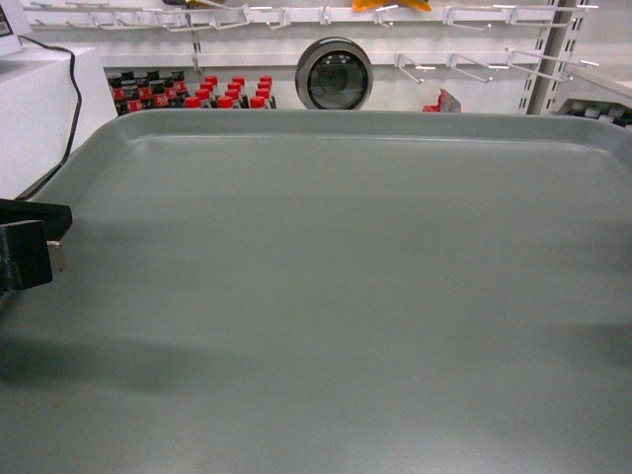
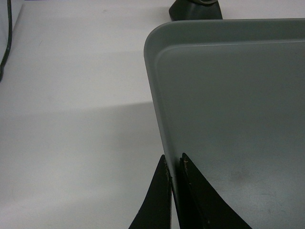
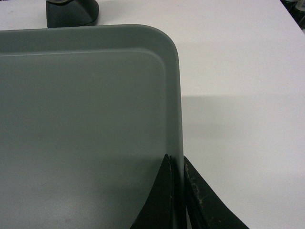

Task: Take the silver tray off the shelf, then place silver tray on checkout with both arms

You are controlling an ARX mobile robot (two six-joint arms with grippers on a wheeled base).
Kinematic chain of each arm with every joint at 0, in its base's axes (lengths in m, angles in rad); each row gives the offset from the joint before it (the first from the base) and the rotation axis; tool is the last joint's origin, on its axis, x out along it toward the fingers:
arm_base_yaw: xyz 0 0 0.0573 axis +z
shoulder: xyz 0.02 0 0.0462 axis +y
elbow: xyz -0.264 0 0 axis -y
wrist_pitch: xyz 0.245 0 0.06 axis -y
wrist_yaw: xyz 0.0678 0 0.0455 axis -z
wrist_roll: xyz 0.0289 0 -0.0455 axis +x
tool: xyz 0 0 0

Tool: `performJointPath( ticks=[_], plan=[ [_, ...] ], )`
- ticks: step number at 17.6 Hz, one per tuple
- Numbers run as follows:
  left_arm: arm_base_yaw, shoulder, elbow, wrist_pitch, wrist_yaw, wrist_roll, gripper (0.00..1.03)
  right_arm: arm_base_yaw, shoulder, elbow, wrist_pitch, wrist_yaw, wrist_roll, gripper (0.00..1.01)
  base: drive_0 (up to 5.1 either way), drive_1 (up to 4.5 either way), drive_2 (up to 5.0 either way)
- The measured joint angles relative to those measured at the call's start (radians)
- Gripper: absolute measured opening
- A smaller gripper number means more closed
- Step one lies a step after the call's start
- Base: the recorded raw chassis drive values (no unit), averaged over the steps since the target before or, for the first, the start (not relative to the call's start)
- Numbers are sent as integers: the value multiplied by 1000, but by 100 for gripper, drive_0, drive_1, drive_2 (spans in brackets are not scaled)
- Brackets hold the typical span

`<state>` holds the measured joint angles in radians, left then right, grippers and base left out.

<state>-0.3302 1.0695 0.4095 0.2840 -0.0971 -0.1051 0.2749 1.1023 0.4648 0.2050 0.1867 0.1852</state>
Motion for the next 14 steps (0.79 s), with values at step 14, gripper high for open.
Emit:
performJointPath(
  ticks=[14],
  plan=[
    [-85,294,216,7,-410,-48,4,-106,373,84,378,-304,4,3,0,0,0]
  ],
)
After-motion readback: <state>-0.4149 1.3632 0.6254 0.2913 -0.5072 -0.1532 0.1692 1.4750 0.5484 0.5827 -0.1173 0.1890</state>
